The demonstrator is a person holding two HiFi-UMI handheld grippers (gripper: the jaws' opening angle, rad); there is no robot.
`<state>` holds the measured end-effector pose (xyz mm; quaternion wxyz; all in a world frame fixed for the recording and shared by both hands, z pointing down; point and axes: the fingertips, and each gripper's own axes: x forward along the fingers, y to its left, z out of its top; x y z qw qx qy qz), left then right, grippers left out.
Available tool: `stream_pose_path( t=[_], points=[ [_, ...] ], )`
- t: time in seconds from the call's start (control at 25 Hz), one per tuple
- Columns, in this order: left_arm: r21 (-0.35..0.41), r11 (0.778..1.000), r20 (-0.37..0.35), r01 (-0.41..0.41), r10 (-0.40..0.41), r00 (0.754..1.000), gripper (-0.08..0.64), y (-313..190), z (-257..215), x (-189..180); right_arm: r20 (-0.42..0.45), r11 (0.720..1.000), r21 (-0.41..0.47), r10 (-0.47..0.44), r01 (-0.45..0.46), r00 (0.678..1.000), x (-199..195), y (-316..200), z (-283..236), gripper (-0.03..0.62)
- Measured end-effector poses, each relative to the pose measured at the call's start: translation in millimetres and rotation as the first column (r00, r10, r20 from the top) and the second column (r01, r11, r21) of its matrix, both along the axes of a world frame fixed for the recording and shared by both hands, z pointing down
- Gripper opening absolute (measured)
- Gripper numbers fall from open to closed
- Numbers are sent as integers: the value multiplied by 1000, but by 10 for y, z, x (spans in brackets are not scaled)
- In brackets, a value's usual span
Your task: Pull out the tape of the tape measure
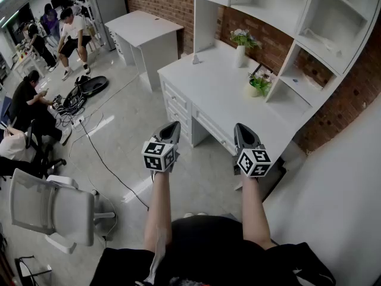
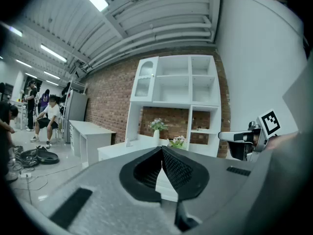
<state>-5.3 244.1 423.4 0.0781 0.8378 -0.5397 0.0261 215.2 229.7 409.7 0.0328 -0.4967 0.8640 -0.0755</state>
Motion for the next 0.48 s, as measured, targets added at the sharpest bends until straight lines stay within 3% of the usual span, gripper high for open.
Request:
stream_pose_path(
  t=[0.48],
  points=[
    [-23,1000,9,6,-6,1000,9,0,53,-72,9,1000,-7,-6,6,1000,-80,-38,30,-3]
  ],
)
